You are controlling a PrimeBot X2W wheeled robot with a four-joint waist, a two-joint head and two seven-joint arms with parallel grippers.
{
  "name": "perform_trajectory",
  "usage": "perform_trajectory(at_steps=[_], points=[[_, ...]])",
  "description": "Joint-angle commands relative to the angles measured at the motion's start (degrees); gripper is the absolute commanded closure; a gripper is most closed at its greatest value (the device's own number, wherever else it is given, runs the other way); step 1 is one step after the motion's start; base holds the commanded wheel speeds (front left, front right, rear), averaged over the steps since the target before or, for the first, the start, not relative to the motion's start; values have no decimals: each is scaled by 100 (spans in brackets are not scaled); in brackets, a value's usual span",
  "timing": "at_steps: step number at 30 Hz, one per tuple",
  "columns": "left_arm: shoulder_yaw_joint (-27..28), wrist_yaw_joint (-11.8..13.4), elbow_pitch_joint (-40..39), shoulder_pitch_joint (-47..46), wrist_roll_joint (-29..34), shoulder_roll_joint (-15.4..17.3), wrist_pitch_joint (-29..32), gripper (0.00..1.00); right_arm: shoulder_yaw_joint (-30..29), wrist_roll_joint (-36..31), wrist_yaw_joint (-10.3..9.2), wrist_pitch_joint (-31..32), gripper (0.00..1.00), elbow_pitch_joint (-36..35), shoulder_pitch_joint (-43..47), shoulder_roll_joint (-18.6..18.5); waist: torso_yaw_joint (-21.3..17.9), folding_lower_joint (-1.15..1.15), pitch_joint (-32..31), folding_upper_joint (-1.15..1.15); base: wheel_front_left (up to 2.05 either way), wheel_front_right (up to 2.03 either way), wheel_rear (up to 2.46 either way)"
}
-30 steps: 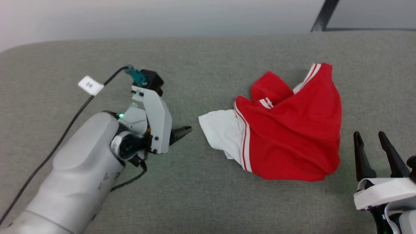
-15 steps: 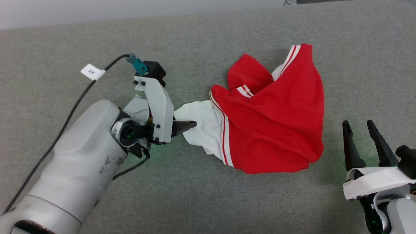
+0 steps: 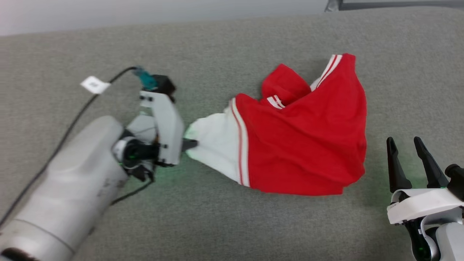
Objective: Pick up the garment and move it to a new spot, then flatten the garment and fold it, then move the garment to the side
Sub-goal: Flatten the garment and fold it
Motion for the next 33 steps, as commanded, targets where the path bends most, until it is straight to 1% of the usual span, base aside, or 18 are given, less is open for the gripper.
perform_trajectory(at_steps=[1,6,9,15,18,19,20,21,23,27,30,33], points=[[-24,13,3,82,-42,153,-24,100,-5,0,-3,-22,0,4,38,-17,154,0,-137,0,0,0,0],[-67,12,-84,171,-169,516,-84,100,0,-4,-2,-10,0,-13,90,-85,341,0,-246,0,0,0,0],[-171,12,-80,234,-87,681,-162,100,9,-14,-3,26,0,-37,106,-120,409,0,-267,0,0,0,0],[-296,12,71,242,81,915,-390,100,-26,-29,-2,117,0,-124,157,-214,487,0,-314,0,0,0,0],[-313,12,64,265,110,899,-605,100,-57,-58,-2,179,0,-196,154,-271,546,0,-333,0,0,0,0],[-314,12,67,279,122,887,-698,95,-51,-68,-2,220,0,-218,131,-290,566,0,-342,0,0,0,0],[-340,12,30,280,153,871,-809,55,-45,-72,-2,242,0,-243,116,-312,592,0,-354,0,0,0,0],[-345,12,-2,290,161,852,-934,0,-30,-83,-2,285,0,-264,103,-332,618,0,-369,0,0,0,0],[-323,12,-55,328,129,829,-1187,0,14,-107,-2,373,0,-298,53,-379,670,0,-408,0,0,0,0],[-420,12,-245,398,401,875,-1913,0,183,-142,-3,663,0,-299,-59,-568,809,0,-508,0,0,0,0],[-366,14,-354,502,676,873,-2820,0,398,-113,-3,1037,0,-259,-214,-795,953,0,-572,0,0,0,0],[-271,189,-417,750,928,838,-3747,0,728,-35,-2,1576,0,-223,-399,-1089,1125,0,-616,0,0,0,0]])
